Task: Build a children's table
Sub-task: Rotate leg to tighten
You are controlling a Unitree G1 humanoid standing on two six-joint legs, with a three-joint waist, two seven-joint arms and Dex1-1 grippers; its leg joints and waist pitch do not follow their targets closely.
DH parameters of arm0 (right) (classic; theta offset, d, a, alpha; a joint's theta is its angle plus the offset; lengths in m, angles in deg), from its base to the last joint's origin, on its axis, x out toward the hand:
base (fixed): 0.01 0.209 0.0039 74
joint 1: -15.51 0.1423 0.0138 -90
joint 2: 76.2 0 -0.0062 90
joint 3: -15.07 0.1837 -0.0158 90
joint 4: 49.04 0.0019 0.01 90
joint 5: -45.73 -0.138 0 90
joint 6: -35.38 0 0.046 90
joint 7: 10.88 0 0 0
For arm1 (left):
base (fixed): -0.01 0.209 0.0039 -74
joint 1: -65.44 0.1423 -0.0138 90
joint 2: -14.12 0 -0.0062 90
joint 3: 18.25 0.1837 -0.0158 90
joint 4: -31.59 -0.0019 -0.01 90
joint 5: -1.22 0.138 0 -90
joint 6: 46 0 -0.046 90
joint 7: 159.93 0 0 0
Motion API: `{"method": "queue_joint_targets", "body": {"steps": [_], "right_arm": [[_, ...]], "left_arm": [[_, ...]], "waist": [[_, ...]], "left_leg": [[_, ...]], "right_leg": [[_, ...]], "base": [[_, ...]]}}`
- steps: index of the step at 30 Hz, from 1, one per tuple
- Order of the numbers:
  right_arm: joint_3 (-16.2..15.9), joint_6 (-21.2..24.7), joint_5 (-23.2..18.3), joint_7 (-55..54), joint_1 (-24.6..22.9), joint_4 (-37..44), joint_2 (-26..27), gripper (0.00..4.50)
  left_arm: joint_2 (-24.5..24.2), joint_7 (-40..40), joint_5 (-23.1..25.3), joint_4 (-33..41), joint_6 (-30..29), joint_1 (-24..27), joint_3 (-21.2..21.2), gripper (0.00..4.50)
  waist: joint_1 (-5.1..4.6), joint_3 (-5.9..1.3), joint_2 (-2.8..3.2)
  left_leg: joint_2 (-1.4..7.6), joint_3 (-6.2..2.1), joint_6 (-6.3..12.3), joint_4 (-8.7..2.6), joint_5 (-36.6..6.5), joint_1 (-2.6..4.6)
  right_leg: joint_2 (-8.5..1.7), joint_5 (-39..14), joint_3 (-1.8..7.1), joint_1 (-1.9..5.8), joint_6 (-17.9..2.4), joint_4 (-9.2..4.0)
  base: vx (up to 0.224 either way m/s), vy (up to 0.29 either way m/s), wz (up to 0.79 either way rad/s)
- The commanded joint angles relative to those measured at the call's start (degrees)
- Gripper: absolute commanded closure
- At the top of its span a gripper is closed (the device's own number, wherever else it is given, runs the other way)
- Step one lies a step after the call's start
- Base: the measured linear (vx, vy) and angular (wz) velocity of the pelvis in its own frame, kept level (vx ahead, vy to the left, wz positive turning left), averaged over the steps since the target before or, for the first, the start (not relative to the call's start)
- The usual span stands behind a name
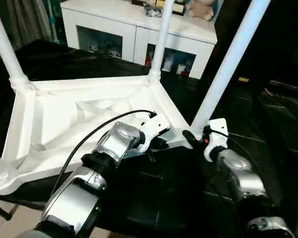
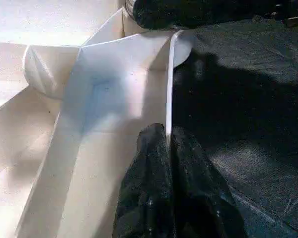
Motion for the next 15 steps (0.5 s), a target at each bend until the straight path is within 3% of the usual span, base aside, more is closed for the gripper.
{"method": "queue_joint_targets", "body": {"steps": [1, 3, 8, 11, 15], "right_arm": [[-0.58, 1.42, -0.04, 0.21, -0.23, -0.99, 0.89, 1.46], [-0.68, 1.31, -0.10, 0.11, -0.22, -0.57, 0.86, 1.12], [-0.95, 1.49, 0.01, 3.80, 0.15, 0.91, -2.94, 0.78], [-1.35, 1.61, -0.50, 10.66, -0.12, 2.01, -6.57, 0.78], [-1.42, 1.40, -2.78, 21.58, -1.06, 4.42, -12.83, 0.78]], "left_arm": [[0.78, 4.09, 1.27, -6.24, -1.05, 2.48, 0.31, 4.50], [0.93, 4.23, 1.35, -6.76, -0.78, 2.24, 0.19, 4.50], [0.09, 0.75, 1.10, -6.67, 1.40, 1.76, 0.60, 4.50], [-1.25, -3.98, 0.88, -4.70, 3.16, 2.57, 1.72, 4.50], [-4.22, -13.06, -0.74, 0.85, 2.66, 4.77, 2.96, 4.50]], "waist": [[-0.05, -1.49, 0.46], [-0.01, -1.51, 0.61], [-0.09, -1.51, 0.57], [0.14, -1.79, 0.51], [0.38, -1.88, 0.22]], "left_leg": [[1.22, -0.77, 0.14, -4.89, -21.46, 0.09], [1.30, -0.86, 0.18, -4.98, -21.51, 0.02], [1.34, -0.96, 0.66, -5.09, -21.60, -0.20], [1.50, -0.71, 1.88, -4.96, -17.59, -0.55], [1.46, -0.24, 3.97, -4.48, -13.76, -0.65]], "right_leg": [[-2.63, -25.01, 1.65, 0.92, -5.73, -6.11], [-2.73, -25.11, 1.64, 0.97, -5.68, -6.11], [-2.75, -25.20, 1.54, 1.10, -5.42, -6.28], [-2.69, -17.37, 1.71, 1.71, -7.60, -5.53], [-2.80, -13.19, 1.77, 2.04, -9.88, -5.11]], "base": [[0.000, 0.000, 0.00], [0.000, 0.000, 0.00], [0.000, 0.000, 0.00], [0.000, 0.000, 0.00], [0.000, 0.000, 0.00]]}}
